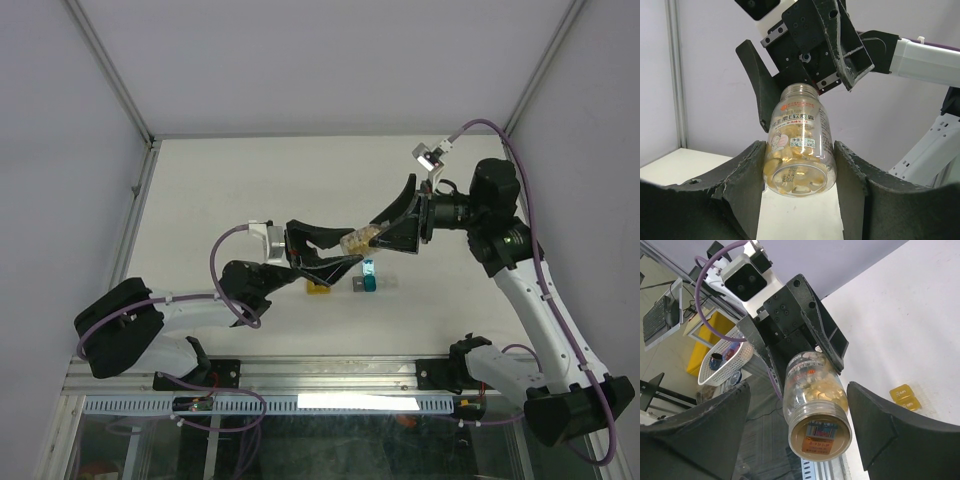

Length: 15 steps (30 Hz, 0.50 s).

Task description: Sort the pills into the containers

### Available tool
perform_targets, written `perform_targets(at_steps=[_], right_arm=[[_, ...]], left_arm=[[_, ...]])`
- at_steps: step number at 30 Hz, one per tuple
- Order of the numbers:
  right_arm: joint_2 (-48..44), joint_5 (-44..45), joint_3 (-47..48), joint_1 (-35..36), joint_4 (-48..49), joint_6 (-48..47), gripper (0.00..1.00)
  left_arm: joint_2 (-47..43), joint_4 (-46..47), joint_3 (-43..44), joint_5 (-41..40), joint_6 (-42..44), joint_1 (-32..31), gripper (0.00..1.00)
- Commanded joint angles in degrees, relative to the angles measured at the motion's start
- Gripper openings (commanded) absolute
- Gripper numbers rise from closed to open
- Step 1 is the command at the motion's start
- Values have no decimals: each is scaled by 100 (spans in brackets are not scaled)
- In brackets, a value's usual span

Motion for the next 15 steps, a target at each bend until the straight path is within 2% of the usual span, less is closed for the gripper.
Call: perform_targets(at_steps=[1,8,13,15], right_arm=[[-39,175,-46,90,-69,-140,79],[-51,201,-16,131,-280,-350,68],[-61,25,10,131,-221,-381,36],[-78,11,31,131,-248,-495,24]], left_arm=[[28,1048,237,-276,9,-66,0],[53,1060,221,-449,60,-66,0],[106,1041,217,-507,53,-66,0],[79,930,193,-564,81,-70,9]])
